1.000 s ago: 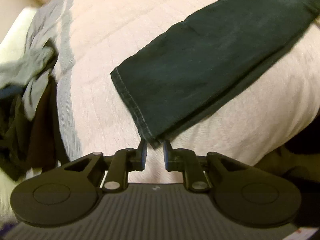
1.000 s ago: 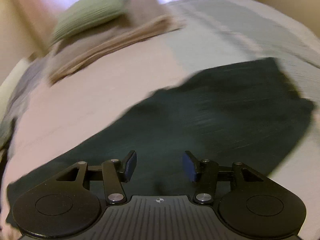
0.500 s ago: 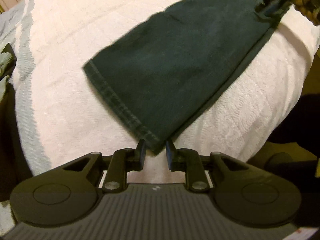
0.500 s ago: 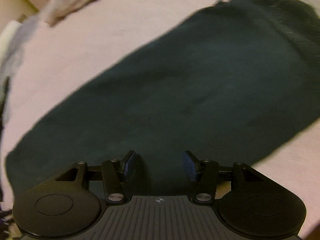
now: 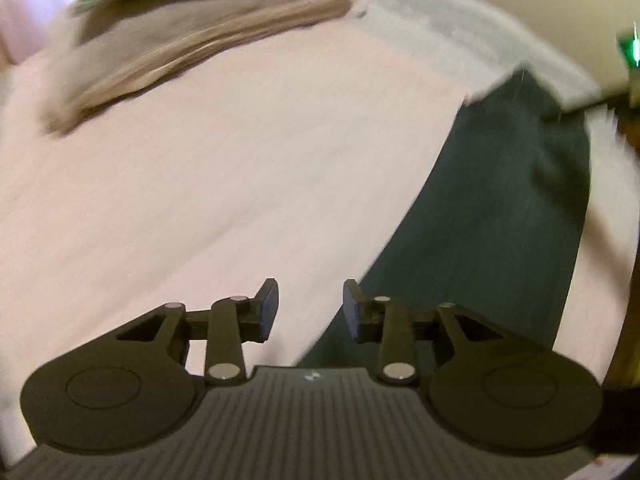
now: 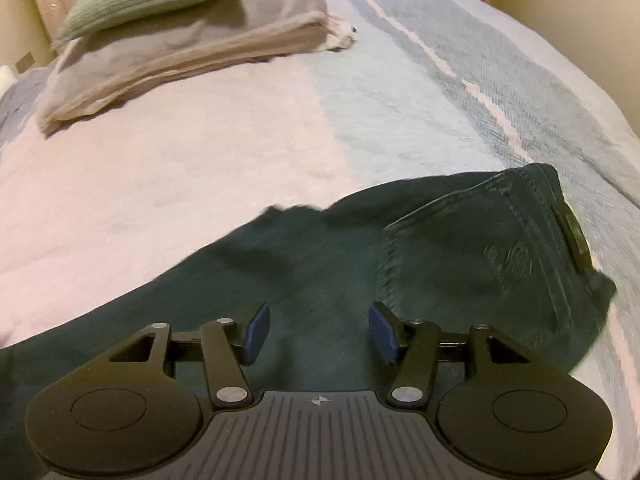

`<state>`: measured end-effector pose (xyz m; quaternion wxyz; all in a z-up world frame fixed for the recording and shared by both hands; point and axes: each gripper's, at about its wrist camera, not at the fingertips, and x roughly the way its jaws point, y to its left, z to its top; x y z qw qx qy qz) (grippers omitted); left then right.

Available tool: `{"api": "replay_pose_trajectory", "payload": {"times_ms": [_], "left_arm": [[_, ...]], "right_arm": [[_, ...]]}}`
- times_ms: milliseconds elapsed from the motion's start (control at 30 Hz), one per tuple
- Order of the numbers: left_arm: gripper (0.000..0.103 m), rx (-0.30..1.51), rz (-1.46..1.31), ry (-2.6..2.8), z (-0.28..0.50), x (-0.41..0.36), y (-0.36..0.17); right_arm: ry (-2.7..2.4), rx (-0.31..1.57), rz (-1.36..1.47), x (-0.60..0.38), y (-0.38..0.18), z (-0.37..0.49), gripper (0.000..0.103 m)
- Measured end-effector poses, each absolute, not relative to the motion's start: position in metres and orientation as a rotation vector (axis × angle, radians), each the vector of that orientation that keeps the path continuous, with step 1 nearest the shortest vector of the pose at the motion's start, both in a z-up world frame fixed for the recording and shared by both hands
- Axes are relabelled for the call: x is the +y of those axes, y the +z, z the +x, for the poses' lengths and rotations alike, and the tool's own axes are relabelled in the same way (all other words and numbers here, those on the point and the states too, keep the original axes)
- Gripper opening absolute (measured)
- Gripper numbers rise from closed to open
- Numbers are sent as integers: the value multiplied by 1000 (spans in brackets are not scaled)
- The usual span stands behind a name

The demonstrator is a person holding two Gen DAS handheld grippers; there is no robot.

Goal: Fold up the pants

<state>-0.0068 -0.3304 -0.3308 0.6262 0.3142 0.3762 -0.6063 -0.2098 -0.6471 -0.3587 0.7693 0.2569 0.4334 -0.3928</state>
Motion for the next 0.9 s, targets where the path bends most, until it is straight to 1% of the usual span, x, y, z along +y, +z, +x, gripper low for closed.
{"api": "replay_pose_trajectory", "payload": {"times_ms": [67,133,300,367,500,533,567,600,633,667,700,733,767,800,867,900], "left_arm": [[36,907,655,-1453,-32,-393,-338],[39,949,597,-1507,-52,-448,-352],[40,1081,555,-1616,-98,-568,-391],[40,1127,569,-1650,-105,-604,-408],[39,1290,630,-1718,-123,-648,-436],[38,1340,628,-1744,-125,-653,-442],[31,1386,622,-1764,-127,-657,-447],[26,1406,628,-1768,-128,-660,-450],[10,1418,636,-1774,-130,-659,-451],[4,1427,645,-1776,-132,-659,-450],[2,1415,654,-1780,-134,-658,-445],[0,1364,652,-1786,-136,-653,-435],[0,1286,620,-1758,-131,-647,-422],[0,1253,538,-1693,-118,-642,-414],[0,1295,454,-1613,-103,-639,-416],[0,1306,468,-1597,-103,-637,-421]], "right_arm": [[-810,958,539,-671,-370,-216,52],[-796,984,520,-689,-380,-234,52],[-827,1036,560,-711,-409,-292,52],[-842,1036,559,-711,-411,-311,52],[-845,1004,578,-712,-413,-333,52],[-845,998,571,-711,-414,-334,52],[-850,993,569,-711,-413,-334,52],[-859,988,569,-710,-414,-332,52],[-869,986,566,-709,-414,-331,52],[-877,987,562,-709,-414,-331,52],[-884,988,559,-708,-414,-329,52],[-890,987,562,-709,-414,-329,52],[-895,983,570,-709,-414,-328,52],[-900,978,578,-711,-414,-328,52],[-908,978,580,-714,-415,-327,53],[-909,981,584,-714,-415,-327,53]]}}
